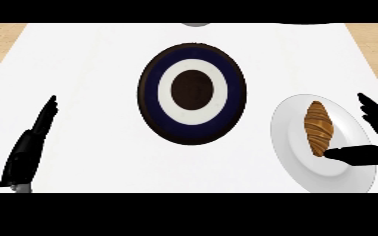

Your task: Pick the croissant from the plate and place it in the plate

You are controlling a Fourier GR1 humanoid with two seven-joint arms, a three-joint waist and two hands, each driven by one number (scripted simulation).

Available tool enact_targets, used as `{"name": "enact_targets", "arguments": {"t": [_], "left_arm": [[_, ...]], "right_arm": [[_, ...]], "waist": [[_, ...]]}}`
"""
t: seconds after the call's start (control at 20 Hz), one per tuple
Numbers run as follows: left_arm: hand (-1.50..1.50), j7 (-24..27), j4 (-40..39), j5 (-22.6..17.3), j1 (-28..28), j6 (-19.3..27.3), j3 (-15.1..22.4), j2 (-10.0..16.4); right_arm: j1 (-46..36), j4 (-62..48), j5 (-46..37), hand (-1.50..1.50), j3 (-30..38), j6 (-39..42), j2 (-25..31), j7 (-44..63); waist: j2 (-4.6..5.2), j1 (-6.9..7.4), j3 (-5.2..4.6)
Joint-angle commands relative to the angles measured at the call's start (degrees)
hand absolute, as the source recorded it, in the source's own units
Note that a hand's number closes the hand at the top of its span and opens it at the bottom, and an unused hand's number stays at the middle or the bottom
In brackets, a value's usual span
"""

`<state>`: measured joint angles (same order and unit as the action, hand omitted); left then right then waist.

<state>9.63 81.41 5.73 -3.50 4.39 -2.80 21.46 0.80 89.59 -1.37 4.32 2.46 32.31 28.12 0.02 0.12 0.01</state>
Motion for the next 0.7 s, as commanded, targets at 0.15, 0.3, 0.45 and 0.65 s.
{"name": "enact_targets", "arguments": {"t": [0.15,0.3,0.45,0.65], "left_arm": [[0.0,-2.2,1.2,1.9,1.0,-1.6,-1.8,-1.3],[0.0,-3.8,6.2,3.2,-2.6,-1.9,-0.7,-2.6],[0.0,-6.1,7.3,4.3,-1.6,-1.7,-1.5,-3.9],[0.0,-2.9,9.0,6.9,-5.5,-0.6,-0.2,-6.1]], "right_arm": [[-1.3,-3.5,-1.8,-1.5,1.6,7.1,-1.4,-1.3],[-7.9,-9.9,-5.4,-1.5,-0.1,5.1,-4.9,0.5],[-3.8,-10.4,-6.9,-1.5,1.1,5.1,-7.3,-5.0],[-6.5,-18.5,-8.5,-1.5,2.6,5.5,-7.3,-9.8]], "waist": [[-0.03,-0.14,-0.01],[-0.01,0.19,0.0],[-0.04,-0.03,0.0],[-0.02,0.22,0.02]]}}
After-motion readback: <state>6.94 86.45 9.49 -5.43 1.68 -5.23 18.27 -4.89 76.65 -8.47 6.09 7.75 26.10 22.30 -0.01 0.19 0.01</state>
